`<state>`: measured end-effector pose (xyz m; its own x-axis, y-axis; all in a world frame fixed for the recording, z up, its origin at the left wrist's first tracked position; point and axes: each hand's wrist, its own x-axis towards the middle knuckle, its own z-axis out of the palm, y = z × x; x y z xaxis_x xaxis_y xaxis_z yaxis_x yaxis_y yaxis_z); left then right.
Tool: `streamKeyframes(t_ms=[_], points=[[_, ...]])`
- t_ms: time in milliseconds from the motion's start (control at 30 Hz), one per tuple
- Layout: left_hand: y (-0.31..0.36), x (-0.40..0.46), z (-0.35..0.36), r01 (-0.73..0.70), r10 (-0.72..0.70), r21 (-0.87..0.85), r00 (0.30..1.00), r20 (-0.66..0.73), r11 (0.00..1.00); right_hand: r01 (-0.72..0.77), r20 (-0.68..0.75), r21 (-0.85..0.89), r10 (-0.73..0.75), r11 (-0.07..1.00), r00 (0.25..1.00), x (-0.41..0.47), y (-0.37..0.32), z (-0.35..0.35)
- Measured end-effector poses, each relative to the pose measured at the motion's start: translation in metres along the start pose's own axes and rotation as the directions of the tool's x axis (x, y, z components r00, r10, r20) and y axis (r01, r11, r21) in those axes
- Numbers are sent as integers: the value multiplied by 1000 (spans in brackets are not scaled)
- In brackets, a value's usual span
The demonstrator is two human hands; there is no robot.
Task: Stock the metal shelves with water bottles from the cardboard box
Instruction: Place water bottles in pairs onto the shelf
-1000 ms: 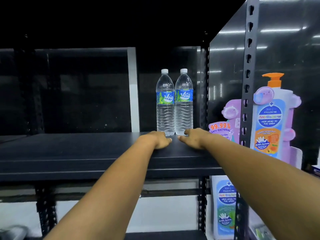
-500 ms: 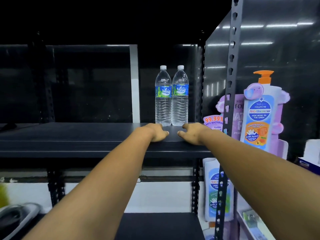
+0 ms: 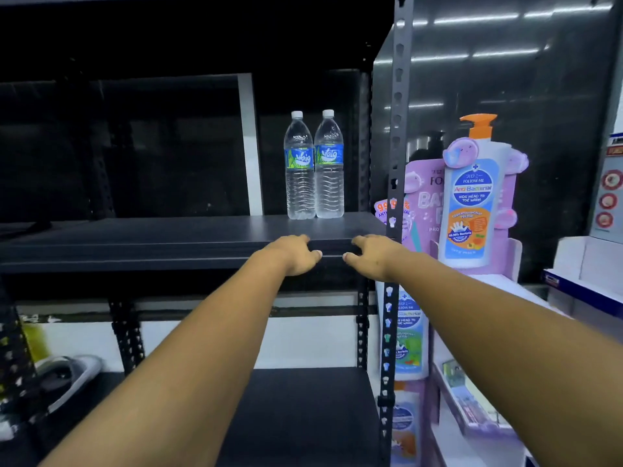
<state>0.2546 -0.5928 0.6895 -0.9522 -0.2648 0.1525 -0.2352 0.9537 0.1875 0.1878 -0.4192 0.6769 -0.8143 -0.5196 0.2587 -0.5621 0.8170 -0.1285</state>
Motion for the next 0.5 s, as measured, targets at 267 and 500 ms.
streamKeyframes(t_ms=[267,500], points=[[8,-41,39,-30,30,-5,1000,-3,1000,0,59,-1,0,1000,998,-45,13,36],[-3,-69,88,-27,30,-44,997,67,999,-57,145,50,49,997,988,-78,24,87]])
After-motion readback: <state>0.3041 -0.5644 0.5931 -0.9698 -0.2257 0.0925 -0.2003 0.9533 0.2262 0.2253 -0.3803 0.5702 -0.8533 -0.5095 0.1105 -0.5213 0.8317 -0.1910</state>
